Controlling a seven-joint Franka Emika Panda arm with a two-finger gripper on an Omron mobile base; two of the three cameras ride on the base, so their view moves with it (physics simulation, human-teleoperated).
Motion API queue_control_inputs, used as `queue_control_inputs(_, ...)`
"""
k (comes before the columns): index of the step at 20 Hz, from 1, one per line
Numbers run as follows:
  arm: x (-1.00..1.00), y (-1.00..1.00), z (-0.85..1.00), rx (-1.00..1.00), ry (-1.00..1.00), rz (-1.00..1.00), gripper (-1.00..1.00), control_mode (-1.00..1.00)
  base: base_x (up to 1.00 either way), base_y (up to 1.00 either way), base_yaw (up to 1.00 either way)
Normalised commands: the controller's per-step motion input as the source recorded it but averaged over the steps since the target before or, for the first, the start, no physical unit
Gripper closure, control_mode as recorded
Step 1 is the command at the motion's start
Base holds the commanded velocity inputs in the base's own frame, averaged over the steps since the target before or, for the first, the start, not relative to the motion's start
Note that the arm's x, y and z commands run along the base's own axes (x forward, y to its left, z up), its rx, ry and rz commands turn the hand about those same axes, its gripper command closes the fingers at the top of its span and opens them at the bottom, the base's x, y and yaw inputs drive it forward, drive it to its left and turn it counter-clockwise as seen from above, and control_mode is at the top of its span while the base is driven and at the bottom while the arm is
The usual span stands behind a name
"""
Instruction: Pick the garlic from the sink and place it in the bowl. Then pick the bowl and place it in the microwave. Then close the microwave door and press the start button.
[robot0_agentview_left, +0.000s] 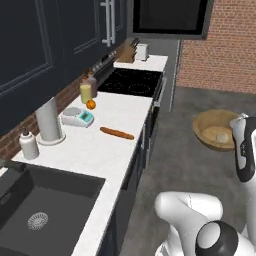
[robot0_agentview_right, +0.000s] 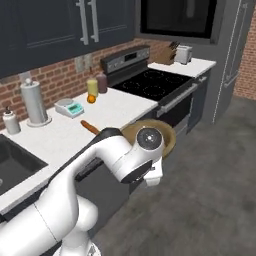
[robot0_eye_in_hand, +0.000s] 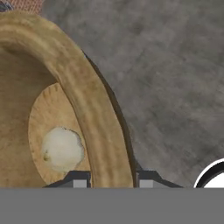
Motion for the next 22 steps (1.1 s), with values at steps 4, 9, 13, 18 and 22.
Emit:
queue_control_inputs(4,0.0,0.0,0.0,0.0,0.0,0.0,1.0,1.0,0.42,-0.28,-0.68)
queue_control_inputs(9,0.0,0.0,0.0,0.0,0.0,0.0,1.0,1.0,1.0,-0.56,-0.45)
queue_control_inputs(13,0.0,0.0,0.0,0.0,0.0,0.0,1.0,1.0,0.85,-0.63,-0.41)
queue_control_inputs(18,0.0,0.0,0.0,0.0,0.0,0.0,1.0,1.0,0.63,-0.43,-0.38)
queue_control_inputs(22,0.0,0.0,0.0,0.0,0.0,0.0,1.0,1.0,0.96,-0.2,-0.05)
